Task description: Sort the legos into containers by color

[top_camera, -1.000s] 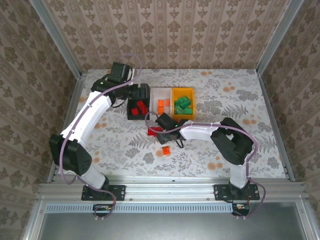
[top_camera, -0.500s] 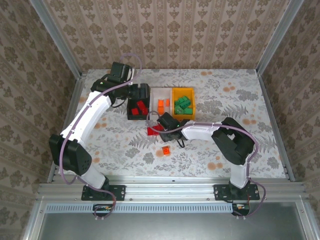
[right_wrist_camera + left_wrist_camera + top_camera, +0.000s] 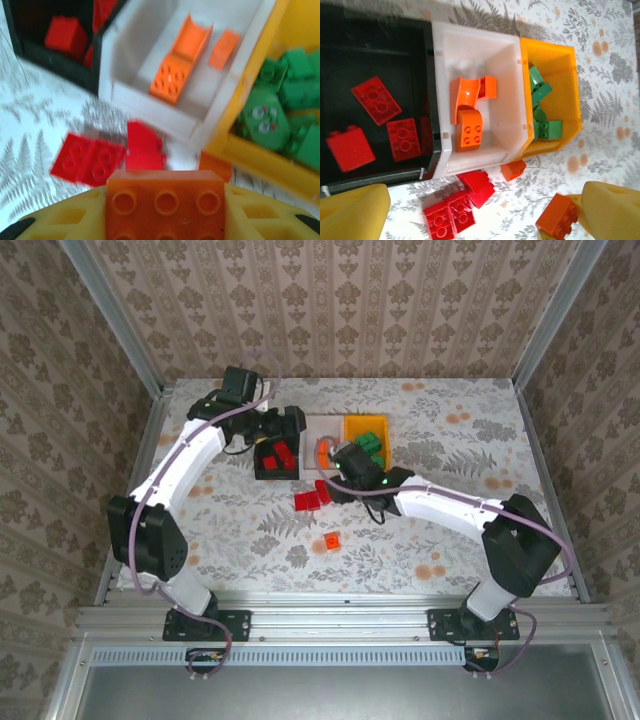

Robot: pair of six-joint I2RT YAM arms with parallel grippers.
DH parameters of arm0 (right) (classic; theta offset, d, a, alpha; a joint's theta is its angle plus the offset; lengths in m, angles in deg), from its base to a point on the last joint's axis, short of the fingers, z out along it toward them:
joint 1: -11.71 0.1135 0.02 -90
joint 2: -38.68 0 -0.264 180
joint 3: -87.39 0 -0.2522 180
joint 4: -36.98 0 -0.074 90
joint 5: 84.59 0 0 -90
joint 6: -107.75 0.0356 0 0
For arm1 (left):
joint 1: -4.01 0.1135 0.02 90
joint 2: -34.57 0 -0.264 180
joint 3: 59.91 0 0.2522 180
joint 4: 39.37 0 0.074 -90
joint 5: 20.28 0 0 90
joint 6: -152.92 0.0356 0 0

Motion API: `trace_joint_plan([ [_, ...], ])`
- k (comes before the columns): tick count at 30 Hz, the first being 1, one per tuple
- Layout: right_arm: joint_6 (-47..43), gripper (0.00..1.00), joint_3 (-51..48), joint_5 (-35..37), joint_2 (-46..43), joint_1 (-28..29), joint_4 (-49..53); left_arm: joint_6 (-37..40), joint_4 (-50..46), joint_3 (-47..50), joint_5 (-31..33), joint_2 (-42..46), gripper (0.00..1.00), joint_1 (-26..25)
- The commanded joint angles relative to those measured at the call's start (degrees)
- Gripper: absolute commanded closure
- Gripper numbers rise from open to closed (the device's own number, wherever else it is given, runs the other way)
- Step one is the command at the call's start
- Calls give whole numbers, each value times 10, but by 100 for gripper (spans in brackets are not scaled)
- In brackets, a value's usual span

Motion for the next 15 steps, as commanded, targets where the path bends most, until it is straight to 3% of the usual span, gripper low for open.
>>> trace_joint_plan([
  [1,1,53,88,-32,69,-17,45,-78,63,30,-104,-13,0,36],
  [6,-22,54,255,-12,208,-36,101,-112,90,45,-138,-32,0,76],
  [15,-41,48,416,23,335,-51,165,-145,122,61,-178,-27,0,119],
])
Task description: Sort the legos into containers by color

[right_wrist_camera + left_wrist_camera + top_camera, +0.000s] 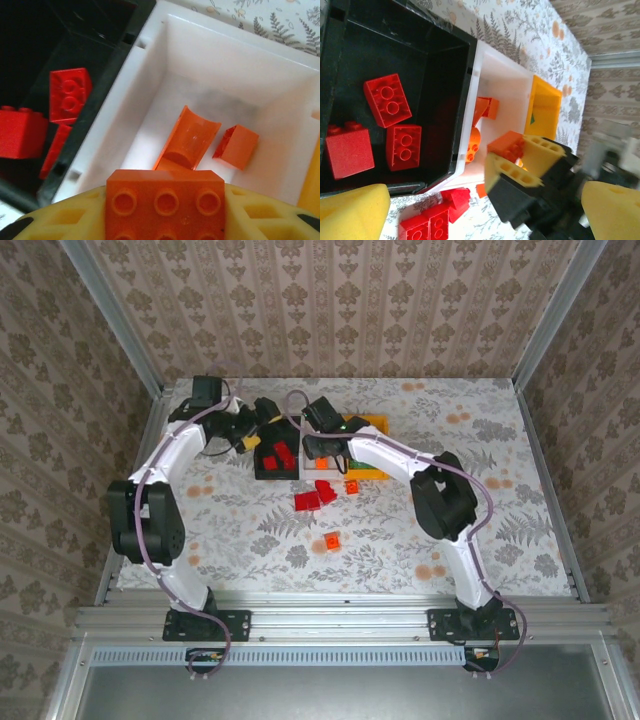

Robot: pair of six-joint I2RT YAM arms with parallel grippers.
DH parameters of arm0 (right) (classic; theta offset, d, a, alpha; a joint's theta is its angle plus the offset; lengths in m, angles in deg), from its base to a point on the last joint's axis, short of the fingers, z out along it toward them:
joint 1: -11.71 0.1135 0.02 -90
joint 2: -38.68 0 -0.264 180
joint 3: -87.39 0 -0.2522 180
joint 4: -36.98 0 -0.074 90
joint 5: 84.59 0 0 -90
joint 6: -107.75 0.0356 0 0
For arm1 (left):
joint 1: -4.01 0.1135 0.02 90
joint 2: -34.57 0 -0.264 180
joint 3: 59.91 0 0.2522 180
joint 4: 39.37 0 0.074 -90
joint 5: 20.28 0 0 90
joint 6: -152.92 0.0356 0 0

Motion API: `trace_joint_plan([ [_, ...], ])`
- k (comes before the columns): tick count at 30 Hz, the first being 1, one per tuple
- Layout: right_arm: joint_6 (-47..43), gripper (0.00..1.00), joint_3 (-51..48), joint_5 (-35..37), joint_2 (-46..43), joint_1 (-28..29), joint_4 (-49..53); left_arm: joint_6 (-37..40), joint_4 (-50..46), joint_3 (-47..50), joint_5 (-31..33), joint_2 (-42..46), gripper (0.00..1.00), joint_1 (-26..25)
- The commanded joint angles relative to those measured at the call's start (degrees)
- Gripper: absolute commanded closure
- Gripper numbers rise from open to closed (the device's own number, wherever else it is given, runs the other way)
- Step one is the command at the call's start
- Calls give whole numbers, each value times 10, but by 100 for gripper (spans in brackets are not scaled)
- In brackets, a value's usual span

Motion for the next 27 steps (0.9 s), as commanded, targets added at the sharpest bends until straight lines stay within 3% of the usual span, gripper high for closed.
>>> trace_joint_plan([
  [1,-19,46,47,25,22,-2,53,-22,22,9,-33,7,0,6],
  [11,-18,36,20,46,-41,0,48,-21,24,9,-34,11,0,4],
  [15,14,36,-116,69,-156,23,0,-15,19,8,-26,17,0,-5],
  [21,153,27,-379,103,-328,104,-51,-15,14,7,-19,17,0,-16],
  [27,254,23,-465,118,-352,216,-57,-10,9,5,-16,11,0,-33],
])
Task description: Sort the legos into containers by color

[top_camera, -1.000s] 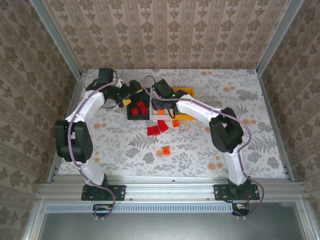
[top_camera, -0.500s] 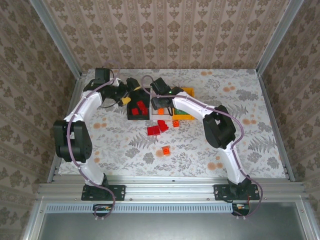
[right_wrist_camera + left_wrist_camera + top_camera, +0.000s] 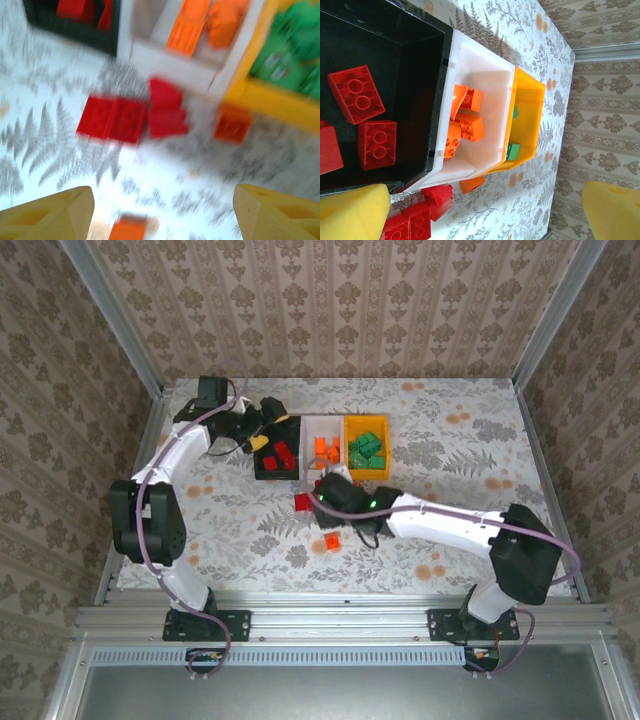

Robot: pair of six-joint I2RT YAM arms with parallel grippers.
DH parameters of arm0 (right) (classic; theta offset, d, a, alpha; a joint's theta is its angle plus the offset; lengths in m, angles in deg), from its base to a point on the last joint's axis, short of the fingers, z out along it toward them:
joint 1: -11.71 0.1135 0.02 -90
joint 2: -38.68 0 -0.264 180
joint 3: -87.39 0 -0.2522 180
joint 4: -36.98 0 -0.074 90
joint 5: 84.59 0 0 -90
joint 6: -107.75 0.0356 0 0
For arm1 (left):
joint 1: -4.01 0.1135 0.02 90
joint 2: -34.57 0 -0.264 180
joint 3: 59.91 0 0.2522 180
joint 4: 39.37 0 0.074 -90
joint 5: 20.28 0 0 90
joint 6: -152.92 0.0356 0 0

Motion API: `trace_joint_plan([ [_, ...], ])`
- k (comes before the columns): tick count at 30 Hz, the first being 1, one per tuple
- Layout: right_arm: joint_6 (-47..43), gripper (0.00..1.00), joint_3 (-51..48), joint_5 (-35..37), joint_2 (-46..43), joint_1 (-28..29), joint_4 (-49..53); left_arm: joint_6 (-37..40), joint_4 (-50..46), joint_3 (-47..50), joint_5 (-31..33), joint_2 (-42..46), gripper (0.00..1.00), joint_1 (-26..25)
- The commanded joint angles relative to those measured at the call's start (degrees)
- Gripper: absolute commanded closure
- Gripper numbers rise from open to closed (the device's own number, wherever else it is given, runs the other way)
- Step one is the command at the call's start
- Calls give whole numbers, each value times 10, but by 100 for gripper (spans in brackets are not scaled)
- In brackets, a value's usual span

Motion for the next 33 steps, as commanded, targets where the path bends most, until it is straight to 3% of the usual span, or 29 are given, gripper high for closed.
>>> trace_joint_plan([
  [1,81,21,-13,31,14,38,-3,5,-8,0,4,10,0,-11],
  [8,114,20,-16,15,84,52,-17,15,-18,-5,12,13,0,-17],
  [13,115,27,-6,13,132,51,-30,18,-21,-7,14,11,0,-17],
  [18,111,61,-11,12,140,51,-49,19,-23,-9,14,8,0,-17],
  [21,100,73,-12,30,119,51,-44,20,-25,-10,13,6,0,-15],
  [24,66,75,-5,71,80,44,-37,18,-26,-11,13,8,0,-13],
  [28,14,75,41,73,60,-13,-48,21,-25,-9,20,15,0,-5],
  [33,-64,72,167,32,152,-99,-54,31,-37,-11,45,1,0,7],
])
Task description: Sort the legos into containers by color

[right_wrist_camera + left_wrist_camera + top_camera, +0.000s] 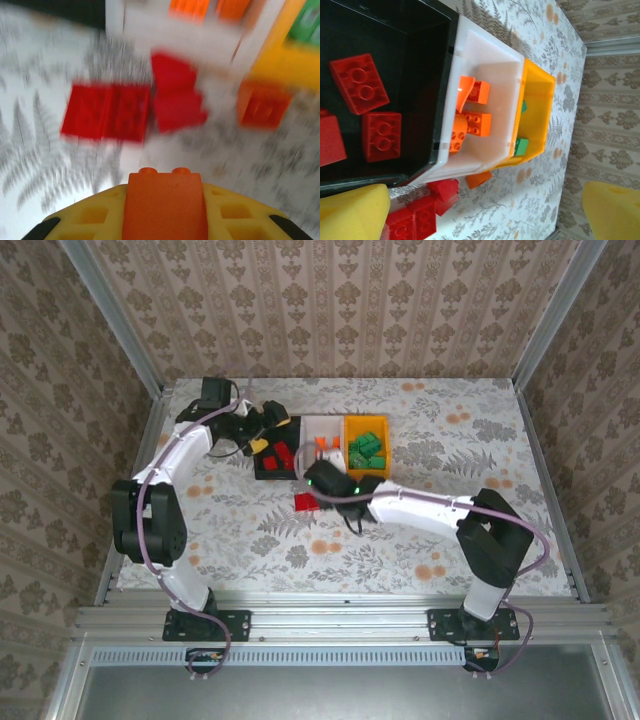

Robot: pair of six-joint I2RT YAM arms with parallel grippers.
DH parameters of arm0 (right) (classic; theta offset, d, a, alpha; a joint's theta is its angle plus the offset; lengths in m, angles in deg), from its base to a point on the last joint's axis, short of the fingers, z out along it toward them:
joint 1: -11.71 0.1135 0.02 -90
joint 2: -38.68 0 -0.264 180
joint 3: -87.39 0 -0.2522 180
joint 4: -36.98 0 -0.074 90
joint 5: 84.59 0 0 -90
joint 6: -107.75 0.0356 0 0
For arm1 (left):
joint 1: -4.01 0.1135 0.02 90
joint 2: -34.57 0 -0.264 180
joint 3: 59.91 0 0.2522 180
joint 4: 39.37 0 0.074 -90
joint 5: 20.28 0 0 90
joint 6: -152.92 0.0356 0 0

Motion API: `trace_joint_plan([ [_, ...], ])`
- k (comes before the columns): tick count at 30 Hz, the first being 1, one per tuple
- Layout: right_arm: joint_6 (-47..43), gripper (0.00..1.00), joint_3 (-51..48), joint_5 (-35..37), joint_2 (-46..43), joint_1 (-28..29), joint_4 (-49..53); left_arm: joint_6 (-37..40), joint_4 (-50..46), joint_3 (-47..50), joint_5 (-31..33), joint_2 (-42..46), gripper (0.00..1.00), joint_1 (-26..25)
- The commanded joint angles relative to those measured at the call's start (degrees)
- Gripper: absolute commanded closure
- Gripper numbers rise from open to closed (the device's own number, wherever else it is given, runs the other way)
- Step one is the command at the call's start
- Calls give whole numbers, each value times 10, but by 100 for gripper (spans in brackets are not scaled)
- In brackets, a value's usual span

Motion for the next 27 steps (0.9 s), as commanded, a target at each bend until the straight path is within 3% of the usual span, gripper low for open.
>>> trace_joint_plan([
  [1,-82,72,99,-5,79,-50,9,18,-16,-10,17,-3,0,11],
  [7,-164,71,273,-27,217,-100,80,27,-23,-13,30,-6,0,13],
  [15,-200,65,344,-38,267,-112,94,27,-24,-19,21,-9,0,18],
  [18,-205,46,344,-39,255,-113,93,26,-23,-19,20,-10,0,20],
  [19,-206,44,339,-39,247,-112,92,25,-21,-18,18,-10,0,19],
  [23,-195,42,291,-35,193,-112,70,5,1,-10,-16,-5,0,15],
  [27,-135,41,170,-16,96,-110,28,7,0,-10,-16,5,0,4],
])
